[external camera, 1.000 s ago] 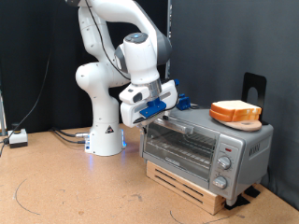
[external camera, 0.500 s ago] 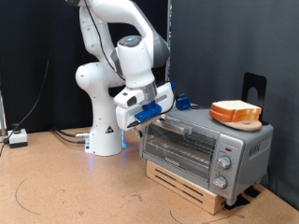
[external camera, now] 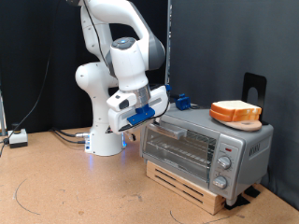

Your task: Make a piece of toast with the oven

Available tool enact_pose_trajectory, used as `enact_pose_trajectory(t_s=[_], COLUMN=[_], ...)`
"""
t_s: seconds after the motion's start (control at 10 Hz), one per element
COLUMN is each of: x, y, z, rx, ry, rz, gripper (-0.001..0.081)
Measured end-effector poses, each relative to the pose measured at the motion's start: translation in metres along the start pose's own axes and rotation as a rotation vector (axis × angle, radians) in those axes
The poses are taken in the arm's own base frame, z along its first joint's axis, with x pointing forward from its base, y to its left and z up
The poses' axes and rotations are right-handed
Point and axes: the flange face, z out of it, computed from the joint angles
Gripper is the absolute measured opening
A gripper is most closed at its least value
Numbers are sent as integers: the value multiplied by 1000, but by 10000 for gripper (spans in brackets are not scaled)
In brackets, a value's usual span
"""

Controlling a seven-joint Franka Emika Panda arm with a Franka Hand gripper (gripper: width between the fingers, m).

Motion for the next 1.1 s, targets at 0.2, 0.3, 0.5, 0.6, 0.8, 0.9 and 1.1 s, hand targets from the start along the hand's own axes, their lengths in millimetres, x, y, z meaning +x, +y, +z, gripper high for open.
enact_pose_trajectory(t_s=[0.2, 0.3, 0.5, 0.6, 0.8, 0.9, 1.1], x=[9, 13, 19, 22, 25, 27, 29], y=[6, 8, 11, 12, 14, 15, 16], z=[-1, 0, 1, 2, 6, 8, 11], rx=[-13, -21, -30, -34, -42, -46, -51], ry=[7, 10, 9, 10, 18, 19, 20], rz=[7, 12, 18, 19, 21, 23, 23], gripper=[809, 809, 809, 809, 809, 809, 809])
